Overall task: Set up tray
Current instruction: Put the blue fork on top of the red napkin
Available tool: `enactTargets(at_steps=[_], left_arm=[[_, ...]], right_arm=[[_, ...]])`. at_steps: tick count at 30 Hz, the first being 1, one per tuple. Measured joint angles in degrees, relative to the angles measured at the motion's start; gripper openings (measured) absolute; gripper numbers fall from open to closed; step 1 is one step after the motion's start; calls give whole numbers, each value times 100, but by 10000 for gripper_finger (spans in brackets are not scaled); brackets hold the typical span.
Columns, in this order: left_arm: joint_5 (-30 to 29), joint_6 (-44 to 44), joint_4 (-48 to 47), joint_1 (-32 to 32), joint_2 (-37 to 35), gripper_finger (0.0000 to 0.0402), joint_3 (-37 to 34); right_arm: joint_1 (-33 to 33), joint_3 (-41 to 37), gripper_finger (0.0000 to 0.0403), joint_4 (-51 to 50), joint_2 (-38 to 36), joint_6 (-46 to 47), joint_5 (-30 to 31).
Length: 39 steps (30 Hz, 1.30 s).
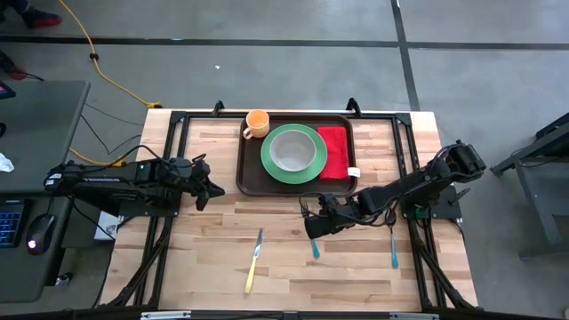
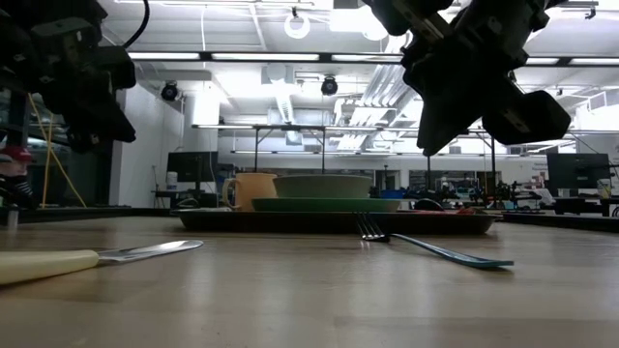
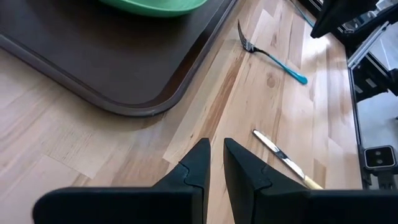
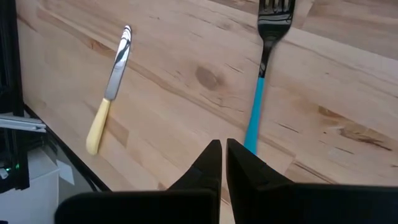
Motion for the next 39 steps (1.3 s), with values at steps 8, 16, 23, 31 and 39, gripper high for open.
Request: enactTargets(at_steps=[8, 16, 23, 31, 39], left_arm=[[0, 18, 2, 0, 0, 76, 0], [0, 16, 2, 0, 0, 76, 0], [0, -2, 2, 0, 0, 76, 0], [-88, -27, 4, 0, 0, 76, 0], [-299, -89, 7, 2, 0, 76, 0]], right_arm=[[-6, -2, 0, 4, 0, -47, 203], [-48, -2, 0, 7, 0, -587, 453], [-48, -2, 0, -11, 0, -599, 562], [-157, 960, 0, -2012, 138, -926, 690], [-480, 1893, 0, -2719, 632, -1876, 252]])
